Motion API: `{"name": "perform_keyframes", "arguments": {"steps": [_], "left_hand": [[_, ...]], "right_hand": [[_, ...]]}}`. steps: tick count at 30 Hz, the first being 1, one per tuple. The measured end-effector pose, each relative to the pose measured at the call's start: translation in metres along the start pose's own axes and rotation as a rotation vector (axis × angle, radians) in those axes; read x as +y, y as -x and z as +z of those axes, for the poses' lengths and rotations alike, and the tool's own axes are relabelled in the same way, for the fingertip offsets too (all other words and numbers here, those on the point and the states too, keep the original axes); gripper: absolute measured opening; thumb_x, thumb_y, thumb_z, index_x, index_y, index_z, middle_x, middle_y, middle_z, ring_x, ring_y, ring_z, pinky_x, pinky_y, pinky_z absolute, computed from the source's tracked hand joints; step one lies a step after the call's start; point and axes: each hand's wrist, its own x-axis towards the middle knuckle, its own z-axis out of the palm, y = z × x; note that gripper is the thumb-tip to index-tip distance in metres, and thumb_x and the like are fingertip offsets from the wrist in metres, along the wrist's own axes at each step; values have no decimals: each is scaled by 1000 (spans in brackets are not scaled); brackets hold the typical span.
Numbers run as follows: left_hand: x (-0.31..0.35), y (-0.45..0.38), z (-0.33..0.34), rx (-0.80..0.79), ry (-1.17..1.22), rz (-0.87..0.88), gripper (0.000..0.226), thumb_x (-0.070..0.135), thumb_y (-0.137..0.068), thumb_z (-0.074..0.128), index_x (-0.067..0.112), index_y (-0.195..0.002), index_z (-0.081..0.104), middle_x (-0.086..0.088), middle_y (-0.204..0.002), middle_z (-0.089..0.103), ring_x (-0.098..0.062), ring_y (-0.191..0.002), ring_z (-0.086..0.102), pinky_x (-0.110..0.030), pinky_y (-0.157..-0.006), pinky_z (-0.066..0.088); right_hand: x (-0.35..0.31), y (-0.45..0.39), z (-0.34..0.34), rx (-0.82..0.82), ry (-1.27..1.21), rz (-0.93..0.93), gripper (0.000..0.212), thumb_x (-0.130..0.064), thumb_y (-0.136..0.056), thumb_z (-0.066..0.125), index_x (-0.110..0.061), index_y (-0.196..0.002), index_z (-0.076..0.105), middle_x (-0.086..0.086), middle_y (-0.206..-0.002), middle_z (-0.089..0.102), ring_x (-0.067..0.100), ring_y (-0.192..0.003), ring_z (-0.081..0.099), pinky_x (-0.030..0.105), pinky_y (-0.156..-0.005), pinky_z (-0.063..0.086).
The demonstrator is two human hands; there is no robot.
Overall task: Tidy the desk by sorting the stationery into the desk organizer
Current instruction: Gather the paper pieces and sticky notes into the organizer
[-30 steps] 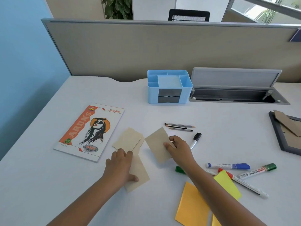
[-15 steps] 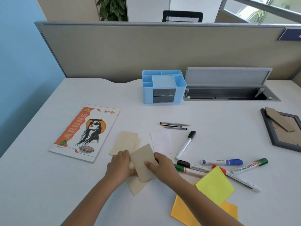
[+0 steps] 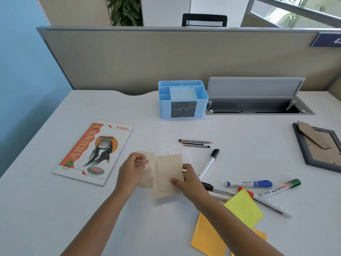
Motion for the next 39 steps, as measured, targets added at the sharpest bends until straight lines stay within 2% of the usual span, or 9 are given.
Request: {"name": "perform_keyframes", "arguments": {"steps": [3,7,11,16,19,23,30,36,39], "left_hand": [[-13,-11,-6,150,-370,-63,39,25,-86,62,8,-119,52,-11,-120,55,-27,-109,51,-36,-82,42],[-19,-13,1,30,-759,-199,88,57,-75,64,7,-138,29,-14,-140,35,-34,-127,32,-45,-94,38],[-21,-20,11,-33,-923,-210,98,65,-74,58,10,-143,14,-9,-145,23,-30,-130,24,-44,-97,35],[-15,-34,10,-71,-746,-340,88,55,-70,70,10,-134,28,-17,-136,36,-34,-125,34,-44,-97,35],[-20,-41,2,27,-536,-356,64,38,-78,70,8,-124,38,-14,-126,52,-36,-116,47,-42,-90,39],[-24,-37,-7,148,-170,-281,27,19,-86,63,4,-107,55,-11,-105,62,-28,-94,54,-34,-80,39],[6,6,4,56,289,-155,7,7,-92,52,10,-90,58,3,-81,60,-10,-73,54,-12,-59,42],[20,21,16,-134,369,-89,23,6,-95,45,20,-89,62,1,-89,68,-16,-81,62,-29,-75,49],[8,10,12,-10,152,-30,17,8,-94,48,17,-97,62,-1,-102,65,-19,-93,59,-24,-76,45]], "right_hand": [[1,0,0,27,17,24,29,-15,-91,53,-15,-117,43,1,-115,57,20,-108,55,31,-90,47],[-2,-1,11,5,63,26,25,-14,-94,45,-9,-119,45,-2,-108,53,17,-101,50,28,-85,42],[-4,-4,24,-17,70,40,31,-14,-94,44,-11,-124,43,4,-120,54,22,-111,52,38,-96,46],[-1,0,21,-19,54,50,28,-14,-94,45,-13,-122,45,1,-115,56,21,-109,53,41,-98,47],[-1,3,11,3,31,56,25,-14,-94,46,-17,-119,48,-2,-110,57,19,-107,54,39,-98,47],[-1,3,-4,61,29,30,15,-15,-93,47,-26,-104,48,-1,-110,60,21,-107,56,43,-98,47],[-21,4,-3,40,-60,-70,11,-24,-93,52,-22,-104,55,-3,-106,65,15,-102,60,34,-92,50],[-31,3,1,96,-110,-75,18,-18,-91,54,-19,-106,43,6,-111,60,20,-99,58,31,-83,49],[-31,4,-7,178,-173,-52,27,-14,-92,53,-16,-113,37,4,-104,58,20,-92,57,26,-71,48]]}}
